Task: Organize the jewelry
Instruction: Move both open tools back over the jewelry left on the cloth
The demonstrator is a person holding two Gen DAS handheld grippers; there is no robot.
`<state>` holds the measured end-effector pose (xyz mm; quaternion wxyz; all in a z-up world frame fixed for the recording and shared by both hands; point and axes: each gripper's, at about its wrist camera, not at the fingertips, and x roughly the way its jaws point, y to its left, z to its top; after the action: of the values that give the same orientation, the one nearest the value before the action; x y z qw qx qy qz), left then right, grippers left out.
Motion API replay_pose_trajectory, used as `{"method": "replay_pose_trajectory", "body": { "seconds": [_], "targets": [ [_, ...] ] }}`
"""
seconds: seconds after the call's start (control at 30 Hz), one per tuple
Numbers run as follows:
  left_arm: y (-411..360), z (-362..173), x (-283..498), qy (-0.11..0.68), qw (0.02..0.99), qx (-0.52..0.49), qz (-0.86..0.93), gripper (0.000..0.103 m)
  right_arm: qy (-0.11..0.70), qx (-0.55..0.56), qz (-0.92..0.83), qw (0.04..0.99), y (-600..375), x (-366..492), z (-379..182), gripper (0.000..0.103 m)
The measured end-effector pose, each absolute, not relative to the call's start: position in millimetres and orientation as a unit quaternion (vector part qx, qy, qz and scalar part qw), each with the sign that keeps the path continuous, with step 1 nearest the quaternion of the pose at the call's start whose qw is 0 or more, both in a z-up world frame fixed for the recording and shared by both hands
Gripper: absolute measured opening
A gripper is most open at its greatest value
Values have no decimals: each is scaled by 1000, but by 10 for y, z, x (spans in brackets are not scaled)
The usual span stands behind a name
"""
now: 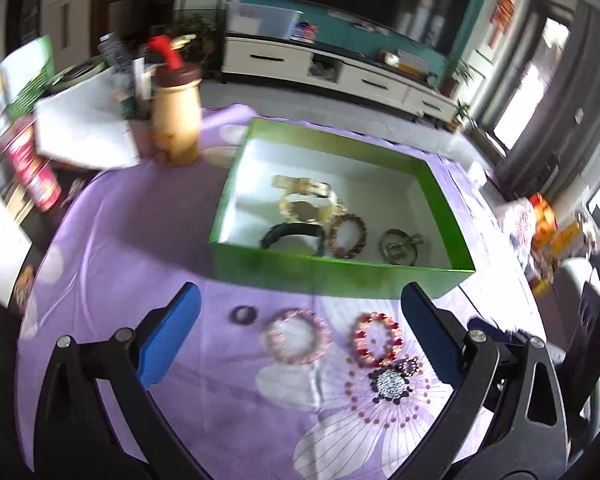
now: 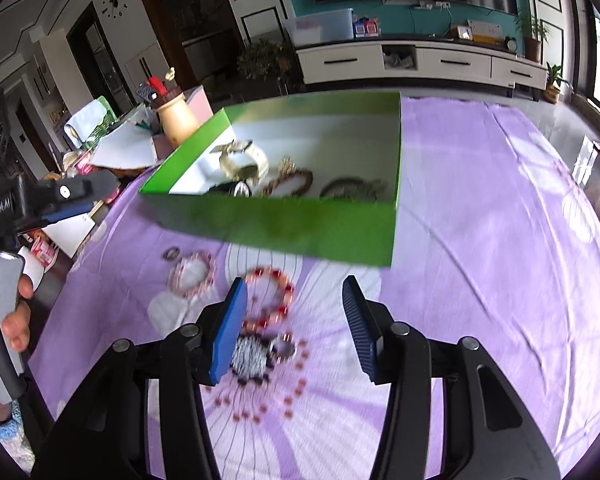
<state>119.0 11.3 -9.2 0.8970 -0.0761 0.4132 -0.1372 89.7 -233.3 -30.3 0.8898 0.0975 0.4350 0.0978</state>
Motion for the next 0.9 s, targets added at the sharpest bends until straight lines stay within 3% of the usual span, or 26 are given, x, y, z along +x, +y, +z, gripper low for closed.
{"method": "replay_pose_trajectory", "body": {
  "seconds": [0.23,0.5,0.7,0.9],
  "targets": [
    [377,-195,1047,411,892,-118,-145,101,446,111,92,883,-2342,755,-377,50],
    [250,-277,983,417,883,-87,-196,101,453,113,93,879,-2317,699,-442,50],
    [109,-413,1084,469,864,-20,-179,101,463,102,100,874,-2253,691,-530,50],
    [250,-739,1018,474,870,-42,-130,101,469,93,101,873,-2195,683,-605,50]
  ]
}}
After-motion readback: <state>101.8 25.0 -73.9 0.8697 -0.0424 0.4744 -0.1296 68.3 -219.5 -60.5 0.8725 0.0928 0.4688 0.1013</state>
